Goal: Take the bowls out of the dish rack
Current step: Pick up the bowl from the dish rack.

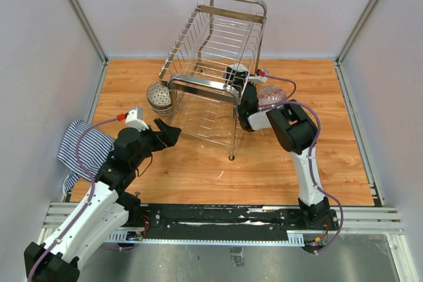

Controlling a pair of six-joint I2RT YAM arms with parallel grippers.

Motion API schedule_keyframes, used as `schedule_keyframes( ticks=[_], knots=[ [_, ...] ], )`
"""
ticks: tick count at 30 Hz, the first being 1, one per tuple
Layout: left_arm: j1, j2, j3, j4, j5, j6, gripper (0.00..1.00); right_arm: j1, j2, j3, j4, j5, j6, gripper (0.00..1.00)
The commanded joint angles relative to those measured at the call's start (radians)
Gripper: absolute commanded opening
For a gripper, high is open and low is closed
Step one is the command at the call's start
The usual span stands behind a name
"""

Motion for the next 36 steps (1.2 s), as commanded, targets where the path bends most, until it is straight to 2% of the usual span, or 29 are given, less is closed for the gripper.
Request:
schedule_keyframes(
  ticks=[1, 18, 36],
  knots=[
    [0.008, -0.005, -0.012, 0.036, -0.003, -0.001, 0.97, -0.013, -0.018, 0.006, 0.213, -0.018, -0.049, 0.01],
    [0.007, -0.019, -0.010, 0.024, -0.009, -0.001, 0.97, -0.014, -0.011, 0.027, 0.260, -0.063, -0.114, 0.01],
    [0.008, -0.028, -0.004, 0.015, -0.015, -0.001, 0.97, -0.014, -0.034, 0.027, 0.260, -0.083, -0.111, 0.01]
  ],
)
